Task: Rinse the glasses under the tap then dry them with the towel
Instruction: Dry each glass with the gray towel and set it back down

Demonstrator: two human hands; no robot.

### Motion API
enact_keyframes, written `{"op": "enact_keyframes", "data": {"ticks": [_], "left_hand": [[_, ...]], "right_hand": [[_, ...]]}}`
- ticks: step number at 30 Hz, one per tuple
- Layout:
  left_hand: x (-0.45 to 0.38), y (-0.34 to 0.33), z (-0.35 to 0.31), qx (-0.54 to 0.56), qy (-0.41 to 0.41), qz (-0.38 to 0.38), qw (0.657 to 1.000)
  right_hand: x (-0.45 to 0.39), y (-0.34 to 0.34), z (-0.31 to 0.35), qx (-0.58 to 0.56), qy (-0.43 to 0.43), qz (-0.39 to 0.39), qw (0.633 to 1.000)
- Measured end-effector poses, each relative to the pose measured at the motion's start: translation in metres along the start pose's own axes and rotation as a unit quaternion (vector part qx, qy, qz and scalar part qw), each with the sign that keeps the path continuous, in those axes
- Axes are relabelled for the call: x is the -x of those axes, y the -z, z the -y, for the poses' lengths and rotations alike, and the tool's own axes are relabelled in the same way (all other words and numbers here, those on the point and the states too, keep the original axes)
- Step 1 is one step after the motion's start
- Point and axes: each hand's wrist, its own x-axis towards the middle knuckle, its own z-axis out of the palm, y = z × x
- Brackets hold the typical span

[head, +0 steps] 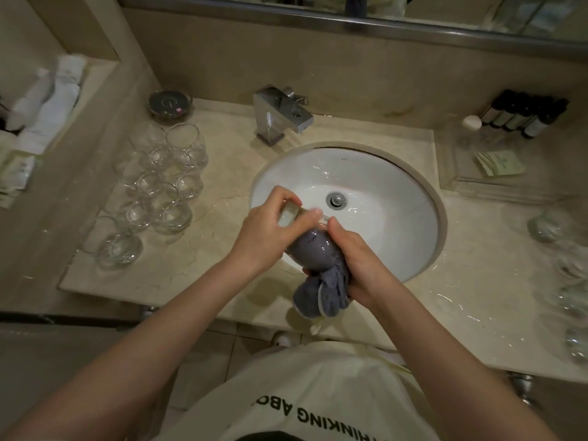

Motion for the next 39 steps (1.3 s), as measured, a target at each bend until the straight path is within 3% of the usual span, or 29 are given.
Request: {"op": "enact_keyframes", "data": {"ticks": [2, 3, 5, 7, 9, 11, 13, 15, 17, 18, 19, 21, 24, 26, 28, 29, 31, 33, 34, 36, 39], "left_hand": [[-0.006, 0.001, -0.003, 0.067, 0.190, 0.032, 0.979], [-0.008, 0.002, -0.002, 0.073, 0.246, 0.043, 0.966], [-0.009, 0.002, 0.002, 0.068, 0.259, 0.051, 0.962], [-0.006, -0.001, 0.007, 0.068, 0.183, 0.023, 0.980], [0.000, -0.001, 0.013, 0.033, -0.007, -0.041, 0.999], [0.003, 0.003, 0.020, -0.028, -0.191, -0.068, 0.979], [0.004, 0.008, 0.022, -0.048, -0.247, -0.061, 0.966], [0.005, 0.010, 0.016, -0.017, -0.174, -0.034, 0.984], [0.003, 0.012, -0.001, 0.067, 0.058, 0.046, 0.995], [0.000, 0.013, -0.004, 0.096, 0.174, 0.074, 0.977], [-0.002, 0.013, -0.005, 0.090, 0.238, 0.084, 0.963], [-0.004, 0.009, 0.001, 0.050, 0.220, 0.057, 0.972], [0.002, 0.004, 0.012, 0.022, 0.022, -0.011, 0.999], [0.007, 0.005, 0.020, -0.026, -0.120, -0.039, 0.992], [0.008, 0.010, 0.027, -0.026, -0.159, -0.026, 0.987], [0.008, 0.012, 0.027, -0.002, -0.135, -0.005, 0.991], [0.006, 0.014, 0.019, 0.075, 0.001, 0.057, 0.996], [0.001, 0.017, 0.009, 0.100, 0.179, 0.111, 0.972], [-0.001, 0.019, 0.007, 0.088, 0.231, 0.130, 0.960], [-0.001, 0.021, 0.006, 0.055, 0.233, 0.152, 0.959], [0.002, 0.025, 0.013, 0.054, 0.170, 0.144, 0.973]], "right_hand": [[0.000, 0.000, 0.001, 0.073, 0.006, 0.027, 0.997], [-0.001, 0.001, 0.001, 0.104, -0.002, 0.037, 0.994], [-0.003, 0.003, -0.001, 0.123, -0.012, 0.042, 0.991], [-0.005, 0.005, -0.002, 0.078, -0.017, 0.038, 0.996], [-0.006, 0.007, -0.004, 0.015, -0.016, 0.045, 0.999], [-0.006, 0.008, -0.005, -0.030, -0.014, 0.061, 0.998], [-0.006, 0.008, -0.005, -0.043, -0.015, 0.065, 0.997], [-0.006, 0.005, -0.004, -0.026, -0.012, 0.052, 0.998], [-0.007, 0.004, -0.002, 0.026, 0.001, 0.031, 0.999], [-0.008, 0.004, -0.003, 0.058, 0.005, 0.018, 0.998], [-0.009, 0.003, -0.003, 0.079, 0.004, 0.009, 0.997], [-0.009, 0.002, -0.007, 0.064, -0.006, 0.011, 0.998], [-0.008, 0.003, -0.009, -0.044, -0.042, 0.001, 0.998], [-0.007, 0.002, -0.008, -0.075, -0.076, -0.006, 0.994], [-0.008, 0.001, -0.006, -0.057, -0.076, -0.004, 0.996], [-0.008, 0.001, -0.005, -0.039, -0.066, -0.004, 0.997], [-0.007, 0.001, -0.003, 0.002, -0.042, -0.002, 0.999], [-0.007, 0.002, -0.006, 0.036, -0.035, 0.007, 0.999], [-0.008, 0.002, -0.009, 0.045, -0.034, 0.012, 0.998], [-0.008, 0.004, -0.014, 0.040, -0.033, 0.021, 0.998], [-0.011, 0.006, -0.016, 0.017, -0.035, 0.045, 0.998]]}}
